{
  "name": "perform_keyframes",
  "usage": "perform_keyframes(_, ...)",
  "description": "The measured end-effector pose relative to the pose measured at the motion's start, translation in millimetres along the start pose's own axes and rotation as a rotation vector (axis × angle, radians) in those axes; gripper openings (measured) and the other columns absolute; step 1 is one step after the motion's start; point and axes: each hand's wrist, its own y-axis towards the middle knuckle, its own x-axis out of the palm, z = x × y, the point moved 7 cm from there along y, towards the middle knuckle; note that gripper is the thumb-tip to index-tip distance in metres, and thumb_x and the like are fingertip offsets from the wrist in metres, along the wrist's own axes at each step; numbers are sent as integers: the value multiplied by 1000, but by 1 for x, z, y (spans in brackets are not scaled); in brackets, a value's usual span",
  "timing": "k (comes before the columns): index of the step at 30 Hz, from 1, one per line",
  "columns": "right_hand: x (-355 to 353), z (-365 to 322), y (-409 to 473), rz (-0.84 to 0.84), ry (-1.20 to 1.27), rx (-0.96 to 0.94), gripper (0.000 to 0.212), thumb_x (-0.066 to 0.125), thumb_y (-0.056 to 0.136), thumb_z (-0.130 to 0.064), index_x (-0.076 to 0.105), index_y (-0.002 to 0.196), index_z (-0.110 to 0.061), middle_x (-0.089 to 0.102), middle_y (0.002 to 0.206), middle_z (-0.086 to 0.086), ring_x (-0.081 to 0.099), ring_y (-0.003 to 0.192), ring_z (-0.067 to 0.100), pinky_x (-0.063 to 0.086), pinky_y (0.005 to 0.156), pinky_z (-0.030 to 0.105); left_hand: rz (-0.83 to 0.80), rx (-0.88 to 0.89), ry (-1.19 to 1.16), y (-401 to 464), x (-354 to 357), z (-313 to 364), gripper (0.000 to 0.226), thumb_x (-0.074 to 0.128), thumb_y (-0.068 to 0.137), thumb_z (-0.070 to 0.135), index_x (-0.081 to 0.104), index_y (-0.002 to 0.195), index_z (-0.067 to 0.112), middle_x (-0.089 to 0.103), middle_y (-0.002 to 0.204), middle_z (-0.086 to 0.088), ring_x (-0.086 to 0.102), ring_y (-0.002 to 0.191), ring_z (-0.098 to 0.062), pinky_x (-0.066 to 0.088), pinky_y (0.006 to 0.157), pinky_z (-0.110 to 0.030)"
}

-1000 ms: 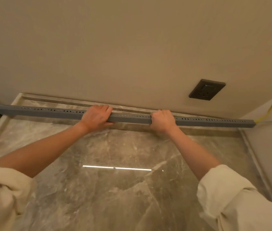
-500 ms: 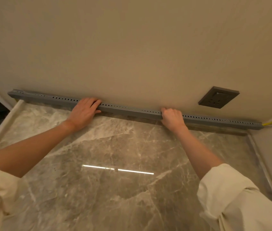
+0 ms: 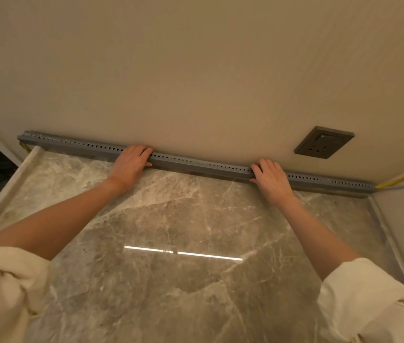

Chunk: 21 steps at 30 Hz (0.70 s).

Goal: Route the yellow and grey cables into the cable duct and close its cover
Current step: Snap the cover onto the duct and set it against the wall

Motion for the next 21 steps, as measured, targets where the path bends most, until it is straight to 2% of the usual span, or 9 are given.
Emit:
perform_keyframes(5,1,-1,-1,-65,-92,87,26,73,78,-15,59,99,-7,60,99,11,54,93,29,41,79,36,20,-44,-26,-2,-5,0,38,64,86,15,56,118,-4,61,117,-24,57,106,-40,46,93,-49)
perform_keyframes(10,-1,-3,-1,-116,28,177,24,69,78,-1,55,97,-7,59,99,12,59,89,30,45,74,37,67,-65,-26,-4,-14,2,35,72,79,11,62,108,-6,61,107,-25,57,99,-41,51,79,-50)
perform_keyframes(14,-6,-3,-2,-109,133,266,20,63,83,4,55,100,-3,56,104,15,59,90,33,47,71,39,71,-59,6,-4,-16,3,32,71,80,12,64,105,-6,62,105,-24,57,96,-41,51,78,-50)
perform_keyframes(18,-5,-7,-10,-89,171,302,34,62,78,13,51,108,0,53,107,19,56,93,34,47,76,39,73,-98,7,-7,-15,4,30,68,83,15,63,106,-4,62,107,-23,56,98,-40,48,83,-50)
perform_keyframes(21,-2,-8,-17,-63,176,302,44,62,79,10,47,119,1,51,116,20,53,101,32,48,82,37,64,-126,6,-8,-14,5,33,66,85,18,61,110,-3,60,110,-23,54,101,-39,46,87,-50)
